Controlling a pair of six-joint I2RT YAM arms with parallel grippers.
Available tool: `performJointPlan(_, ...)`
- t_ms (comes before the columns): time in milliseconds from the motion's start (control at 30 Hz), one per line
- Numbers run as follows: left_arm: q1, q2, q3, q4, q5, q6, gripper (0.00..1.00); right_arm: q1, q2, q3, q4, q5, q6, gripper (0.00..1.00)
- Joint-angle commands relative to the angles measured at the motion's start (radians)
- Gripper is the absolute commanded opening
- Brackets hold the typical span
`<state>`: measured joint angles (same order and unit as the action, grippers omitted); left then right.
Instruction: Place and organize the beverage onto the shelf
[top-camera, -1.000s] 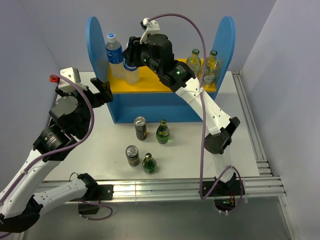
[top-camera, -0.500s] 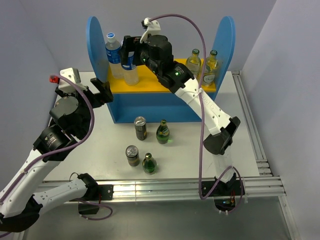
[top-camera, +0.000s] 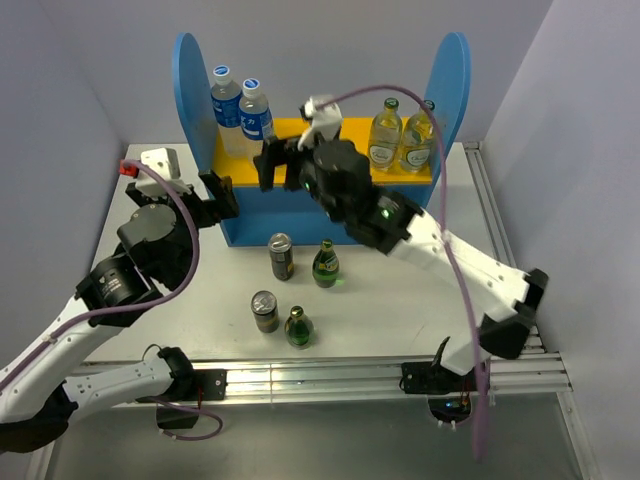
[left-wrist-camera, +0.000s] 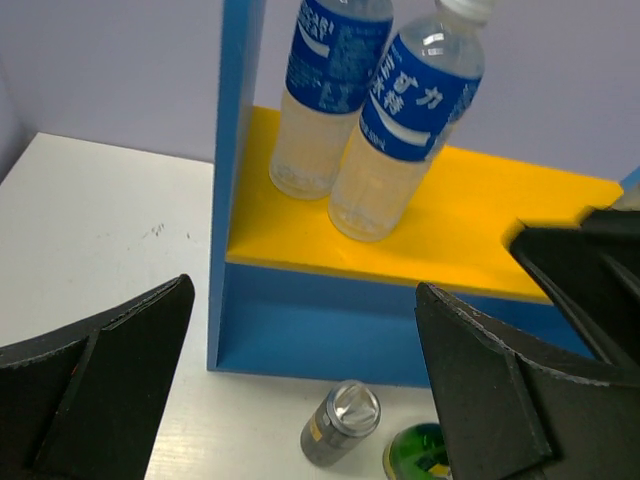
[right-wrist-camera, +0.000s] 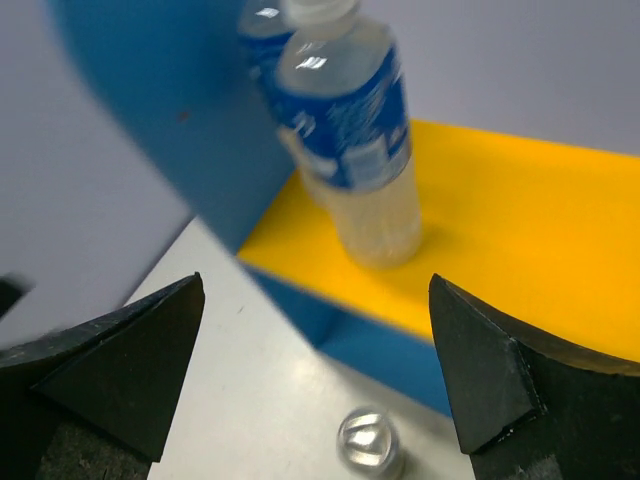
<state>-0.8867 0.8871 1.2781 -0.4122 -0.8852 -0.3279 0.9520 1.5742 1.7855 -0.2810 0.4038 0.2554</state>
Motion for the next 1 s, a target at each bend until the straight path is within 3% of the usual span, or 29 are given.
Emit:
performJointPlan(0,-0.032,0.006,-0.031,-0.028,-0.035,-0.023,0.99,0.108,-0.207,-0.156,0.144,0.183,-0.044,1.0)
performJointPlan(167,-0.052,0.015,-0.161,-0.013,0.049,-0.108,0.99,0.33,-0.416,-0.518,0.198,0.398,0.019,1.0)
performJointPlan(333,-0.055,0.018,-0.356,0.113,0.138,-0.158,0.99,0.39,-0.6,-0.802,0.135,0.437,0.209,1.0)
performJointPlan(600,-0.051,0.167,-0.51,0.383,0.233,-0.096,0.99,0.415,-0.759,-0.985,0.002,0.481,0.369,1.0)
performJointPlan(967,-0.037,0.412,-0.507,0.51,0.264,-0.132,0.99,0.415,-0.924,-1.035,-0.124,0.541,0.398,1.0)
